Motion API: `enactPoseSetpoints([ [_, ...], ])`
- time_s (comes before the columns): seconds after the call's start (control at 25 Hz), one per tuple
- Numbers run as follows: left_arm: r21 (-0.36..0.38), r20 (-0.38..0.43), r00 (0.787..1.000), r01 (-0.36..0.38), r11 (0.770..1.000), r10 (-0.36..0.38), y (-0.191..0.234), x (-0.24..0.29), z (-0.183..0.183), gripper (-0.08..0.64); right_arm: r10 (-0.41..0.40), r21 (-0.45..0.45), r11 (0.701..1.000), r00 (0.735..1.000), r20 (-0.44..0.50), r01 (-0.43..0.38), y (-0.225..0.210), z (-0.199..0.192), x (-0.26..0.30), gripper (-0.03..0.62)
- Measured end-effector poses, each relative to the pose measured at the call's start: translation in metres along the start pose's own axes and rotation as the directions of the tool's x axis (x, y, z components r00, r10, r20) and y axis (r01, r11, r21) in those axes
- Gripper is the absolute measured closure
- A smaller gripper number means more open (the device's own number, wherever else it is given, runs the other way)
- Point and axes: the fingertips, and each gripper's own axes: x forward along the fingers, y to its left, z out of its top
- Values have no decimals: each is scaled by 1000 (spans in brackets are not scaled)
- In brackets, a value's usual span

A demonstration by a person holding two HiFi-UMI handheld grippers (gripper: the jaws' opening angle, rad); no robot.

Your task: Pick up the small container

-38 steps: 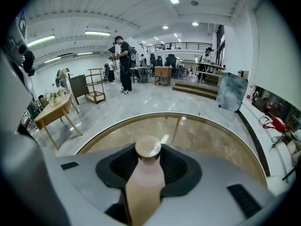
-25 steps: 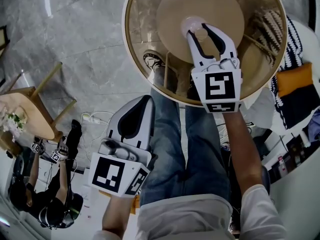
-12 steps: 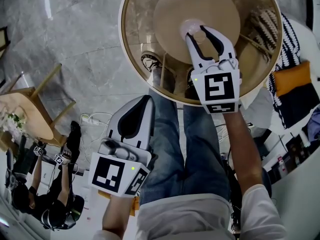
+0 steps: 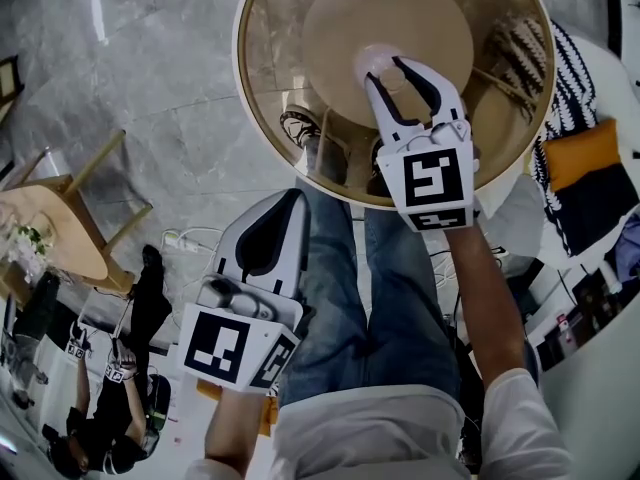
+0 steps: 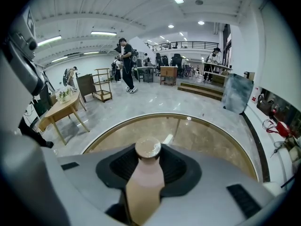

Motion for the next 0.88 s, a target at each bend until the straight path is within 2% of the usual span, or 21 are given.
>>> enactPoseSetpoints([
  [0.88,46,39,999,13,999,-14,-38,-10,5,543,25,0,1000,1000,20,-25,-1,5,-42,443],
])
